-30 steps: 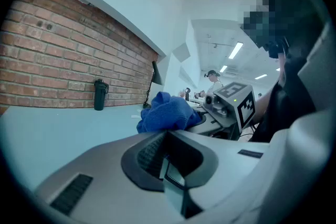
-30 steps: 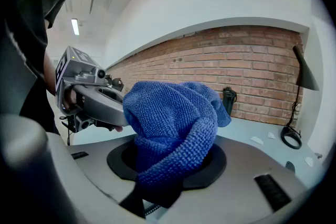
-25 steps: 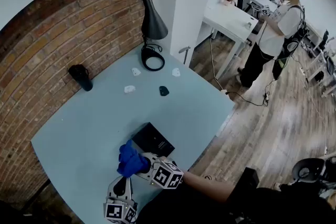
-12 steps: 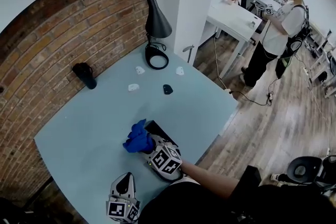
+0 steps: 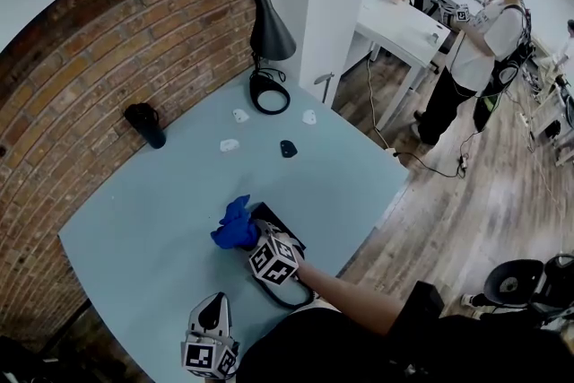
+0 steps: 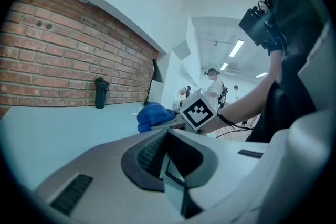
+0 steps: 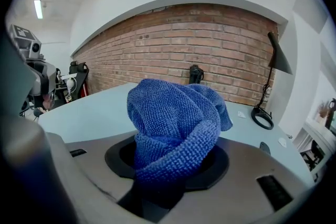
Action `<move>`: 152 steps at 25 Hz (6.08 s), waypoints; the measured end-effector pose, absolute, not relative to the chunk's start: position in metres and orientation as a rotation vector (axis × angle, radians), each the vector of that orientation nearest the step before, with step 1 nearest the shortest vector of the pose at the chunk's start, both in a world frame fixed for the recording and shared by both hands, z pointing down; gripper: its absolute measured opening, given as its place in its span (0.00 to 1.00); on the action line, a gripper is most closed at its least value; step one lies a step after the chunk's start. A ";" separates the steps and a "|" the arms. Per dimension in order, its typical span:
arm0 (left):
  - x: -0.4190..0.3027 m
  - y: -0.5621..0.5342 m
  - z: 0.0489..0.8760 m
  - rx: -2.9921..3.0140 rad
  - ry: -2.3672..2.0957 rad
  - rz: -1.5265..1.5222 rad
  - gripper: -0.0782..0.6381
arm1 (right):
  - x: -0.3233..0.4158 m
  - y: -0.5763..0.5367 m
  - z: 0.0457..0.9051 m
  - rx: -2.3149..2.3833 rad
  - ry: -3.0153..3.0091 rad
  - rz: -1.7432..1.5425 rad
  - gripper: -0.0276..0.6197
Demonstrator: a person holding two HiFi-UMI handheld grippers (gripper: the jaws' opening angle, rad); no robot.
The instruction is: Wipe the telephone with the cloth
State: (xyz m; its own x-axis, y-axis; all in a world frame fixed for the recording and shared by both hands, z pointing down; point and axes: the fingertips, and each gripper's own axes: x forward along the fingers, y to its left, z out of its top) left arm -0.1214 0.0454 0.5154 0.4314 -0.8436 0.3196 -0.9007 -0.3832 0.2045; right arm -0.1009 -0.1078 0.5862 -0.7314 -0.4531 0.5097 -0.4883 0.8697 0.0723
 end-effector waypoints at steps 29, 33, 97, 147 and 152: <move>-0.108 0.046 0.525 2.351 -1.452 0.234 0.11 | -0.090 -0.091 0.604 0.662 -2.479 0.102 0.36; -0.108 0.047 0.524 2.355 -1.459 0.220 0.11 | -0.083 -0.081 0.609 0.651 -2.470 0.109 0.36; -0.098 0.066 0.533 2.286 -1.412 0.268 0.11 | -0.086 -0.132 0.584 0.656 -2.565 0.196 0.36; -0.095 0.064 0.540 2.302 -1.374 0.274 0.11 | -0.034 -0.071 0.618 0.676 -2.533 0.302 0.36; -0.095 0.064 0.542 2.296 -1.372 0.269 0.11 | -0.026 -0.061 0.624 0.662 -2.514 0.314 0.36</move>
State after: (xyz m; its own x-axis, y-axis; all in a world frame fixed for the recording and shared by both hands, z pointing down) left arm -0.0950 0.0644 0.5420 0.4864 -0.7839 0.3858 -0.8715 -0.4042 0.2775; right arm -0.0265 -0.0611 0.6240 -0.7473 -0.3931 0.5358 -0.5129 0.8538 -0.0889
